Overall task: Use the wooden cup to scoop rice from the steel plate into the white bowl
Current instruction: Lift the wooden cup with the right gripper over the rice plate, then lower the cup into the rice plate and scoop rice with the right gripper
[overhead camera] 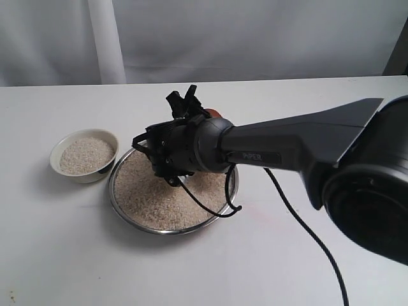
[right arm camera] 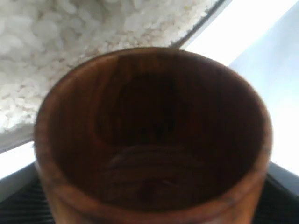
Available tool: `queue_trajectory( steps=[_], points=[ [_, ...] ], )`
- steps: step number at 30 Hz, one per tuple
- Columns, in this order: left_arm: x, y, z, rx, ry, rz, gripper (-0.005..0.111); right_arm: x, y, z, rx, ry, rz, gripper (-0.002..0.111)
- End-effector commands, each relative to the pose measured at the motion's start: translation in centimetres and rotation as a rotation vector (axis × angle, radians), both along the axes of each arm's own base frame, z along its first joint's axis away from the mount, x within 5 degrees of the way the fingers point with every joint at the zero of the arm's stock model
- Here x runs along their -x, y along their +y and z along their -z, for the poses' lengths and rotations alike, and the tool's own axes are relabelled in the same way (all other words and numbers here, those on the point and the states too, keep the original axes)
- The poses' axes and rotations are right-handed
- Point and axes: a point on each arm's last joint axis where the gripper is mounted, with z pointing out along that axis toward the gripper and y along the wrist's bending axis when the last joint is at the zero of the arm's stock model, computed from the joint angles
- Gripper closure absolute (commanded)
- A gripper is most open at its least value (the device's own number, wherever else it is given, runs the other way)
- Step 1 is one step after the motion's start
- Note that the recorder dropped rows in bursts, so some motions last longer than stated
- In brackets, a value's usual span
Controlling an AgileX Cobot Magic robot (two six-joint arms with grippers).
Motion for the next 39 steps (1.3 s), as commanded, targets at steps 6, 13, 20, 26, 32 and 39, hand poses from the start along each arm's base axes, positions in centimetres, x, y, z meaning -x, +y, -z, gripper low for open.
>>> queue_trajectory(
  steps=[6,13,20,26,32,39],
  points=[
    [0.0,0.0,0.0,0.002,-0.007,0.007,0.107,-0.1,0.2,1.0,0.035,0.014,-0.021,0.108],
    [0.0,0.0,0.0,0.002,-0.007,0.007,0.107,0.3,0.5,1.4,0.041,0.034,-0.028,0.108],
    [0.0,0.0,0.0,0.002,-0.007,0.007,0.107,1.6,1.8,1.5,0.052,0.05,-0.066,0.108],
    [0.0,0.0,0.0,0.002,-0.007,0.007,0.107,2.6,2.4,1.7,0.061,0.097,-0.075,0.108],
    [0.0,0.0,0.0,0.002,-0.007,0.007,0.107,3.2,2.7,1.1,0.019,0.121,-0.061,0.108],
    [0.0,0.0,0.0,0.002,-0.007,0.007,0.107,3.7,2.7,0.2,-0.046,0.174,-0.022,0.108]
  ],
)
